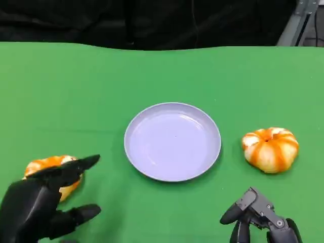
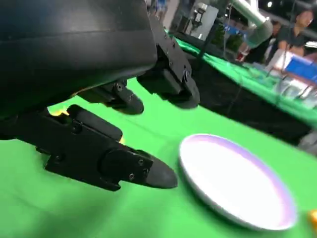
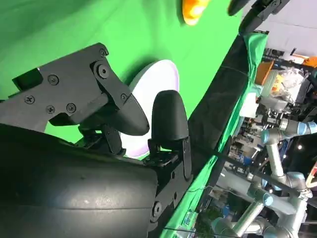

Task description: Grasp the bread from the table and place it into the plate.

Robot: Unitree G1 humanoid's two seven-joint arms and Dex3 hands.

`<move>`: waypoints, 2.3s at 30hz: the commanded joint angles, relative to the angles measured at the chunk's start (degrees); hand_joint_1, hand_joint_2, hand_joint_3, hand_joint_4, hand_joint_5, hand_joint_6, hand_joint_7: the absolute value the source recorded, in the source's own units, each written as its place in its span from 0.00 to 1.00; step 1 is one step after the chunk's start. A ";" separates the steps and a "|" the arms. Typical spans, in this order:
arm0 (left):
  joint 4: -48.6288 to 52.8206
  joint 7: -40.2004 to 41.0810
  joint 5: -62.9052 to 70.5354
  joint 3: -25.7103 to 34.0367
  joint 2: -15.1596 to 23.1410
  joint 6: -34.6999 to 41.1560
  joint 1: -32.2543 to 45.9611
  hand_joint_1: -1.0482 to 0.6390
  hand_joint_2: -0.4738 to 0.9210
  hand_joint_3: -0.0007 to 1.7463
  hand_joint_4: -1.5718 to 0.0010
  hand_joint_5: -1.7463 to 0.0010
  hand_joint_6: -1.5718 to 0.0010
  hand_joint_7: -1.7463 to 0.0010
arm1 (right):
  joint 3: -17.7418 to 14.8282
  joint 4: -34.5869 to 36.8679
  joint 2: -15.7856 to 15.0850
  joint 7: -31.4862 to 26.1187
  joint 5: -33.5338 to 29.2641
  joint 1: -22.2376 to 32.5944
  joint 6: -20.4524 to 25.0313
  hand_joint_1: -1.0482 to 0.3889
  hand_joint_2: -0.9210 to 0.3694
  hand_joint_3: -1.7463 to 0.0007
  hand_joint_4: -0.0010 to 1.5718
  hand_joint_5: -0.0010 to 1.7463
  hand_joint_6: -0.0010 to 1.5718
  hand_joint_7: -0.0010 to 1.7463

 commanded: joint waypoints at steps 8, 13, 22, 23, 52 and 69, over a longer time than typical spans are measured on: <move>-0.47 -9.23 20.77 -8.85 3.58 25.60 -10.75 0.26 0.99 0.03 0.79 1.00 0.76 1.00 | 0.12 -2.02 -0.15 -0.01 -0.39 0.44 1.34 0.55 0.20 0.16 0.48 1.00 0.28 1.00; 6.70 -11.17 23.72 -13.40 3.24 34.21 -16.37 0.30 0.97 0.01 0.79 0.99 0.78 1.00 | 0.20 -2.31 -0.42 0.02 -0.49 0.75 1.04 0.56 0.20 0.16 0.49 1.00 0.28 1.00; 26.88 -9.88 17.78 -17.14 4.41 39.59 -25.63 0.30 0.97 0.00 0.79 0.98 0.80 1.00 | 0.34 -3.01 -0.37 0.16 -0.54 1.18 1.51 0.56 0.19 0.17 0.49 1.00 0.29 1.00; 28.62 -9.63 16.78 -17.26 4.36 39.80 -26.18 0.30 0.97 0.00 0.79 0.98 0.80 1.00 | 0.31 -2.96 -0.41 -0.01 -0.76 1.15 1.28 0.56 0.19 0.17 0.49 1.00 0.29 1.00; 33.13 48.15 8.51 -23.53 5.48 -2.67 -30.74 0.57 0.40 1.00 0.31 0.00 0.44 0.00 | 0.56 -2.86 -0.24 -0.45 -0.70 1.53 0.75 0.57 0.19 0.18 0.50 1.00 0.28 1.00; 50.20 39.10 8.17 -31.18 -5.06 -3.00 -50.60 0.55 0.41 0.91 0.33 0.00 0.45 0.00 | 1.49 -3.19 -0.56 1.22 1.62 2.34 0.83 0.57 0.19 0.18 0.46 1.00 0.28 1.00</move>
